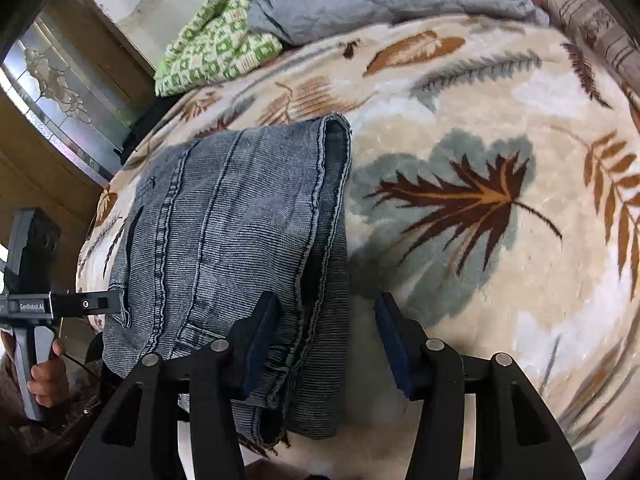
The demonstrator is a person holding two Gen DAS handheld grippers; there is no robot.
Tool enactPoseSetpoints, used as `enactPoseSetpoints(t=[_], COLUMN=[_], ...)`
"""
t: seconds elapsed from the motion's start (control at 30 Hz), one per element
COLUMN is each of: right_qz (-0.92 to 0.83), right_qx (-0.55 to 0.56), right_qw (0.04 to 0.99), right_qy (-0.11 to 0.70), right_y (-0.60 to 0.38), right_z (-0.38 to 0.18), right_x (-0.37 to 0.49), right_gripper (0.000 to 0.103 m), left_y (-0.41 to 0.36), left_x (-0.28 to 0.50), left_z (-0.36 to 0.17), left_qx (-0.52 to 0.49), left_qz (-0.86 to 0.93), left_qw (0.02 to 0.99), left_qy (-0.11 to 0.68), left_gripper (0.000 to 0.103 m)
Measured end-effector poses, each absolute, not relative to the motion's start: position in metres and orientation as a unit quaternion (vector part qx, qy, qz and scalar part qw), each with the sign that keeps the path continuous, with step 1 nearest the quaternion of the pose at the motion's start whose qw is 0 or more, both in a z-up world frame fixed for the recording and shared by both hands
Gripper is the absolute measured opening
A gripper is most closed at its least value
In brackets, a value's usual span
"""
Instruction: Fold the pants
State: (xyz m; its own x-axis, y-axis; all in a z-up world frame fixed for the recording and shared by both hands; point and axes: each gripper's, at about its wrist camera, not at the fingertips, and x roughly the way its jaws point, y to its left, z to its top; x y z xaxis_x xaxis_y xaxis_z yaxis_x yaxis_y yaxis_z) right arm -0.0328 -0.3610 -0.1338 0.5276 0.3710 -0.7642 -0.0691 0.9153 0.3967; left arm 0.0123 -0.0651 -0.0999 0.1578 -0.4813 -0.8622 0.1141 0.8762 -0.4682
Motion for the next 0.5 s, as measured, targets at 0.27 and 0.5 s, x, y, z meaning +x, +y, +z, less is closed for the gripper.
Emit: enactPoseSetpoints(t=[0.27, 0.5], right_qz=[0.141, 0.255], right_qx=[0.268, 0.365], right_qw=[0.842, 0.772], right_qy=[0.446, 0.455], right_y=[-0.399, -0.389], right_z=[-0.115, -0.151], right_x=[-0.021, 0.001], right_gripper=[0.073, 0.075], left_y=[-0.052, -0.068], left_x=[0.029, 0.055], left_z=[-0.074, -0.096], left_qx=[-0.167, -0.206], left_qz=[-0.207, -0.226], left_qw=[0.757, 0.716], left_qy=[0.597, 0.628], left_gripper=[0.075, 0.078])
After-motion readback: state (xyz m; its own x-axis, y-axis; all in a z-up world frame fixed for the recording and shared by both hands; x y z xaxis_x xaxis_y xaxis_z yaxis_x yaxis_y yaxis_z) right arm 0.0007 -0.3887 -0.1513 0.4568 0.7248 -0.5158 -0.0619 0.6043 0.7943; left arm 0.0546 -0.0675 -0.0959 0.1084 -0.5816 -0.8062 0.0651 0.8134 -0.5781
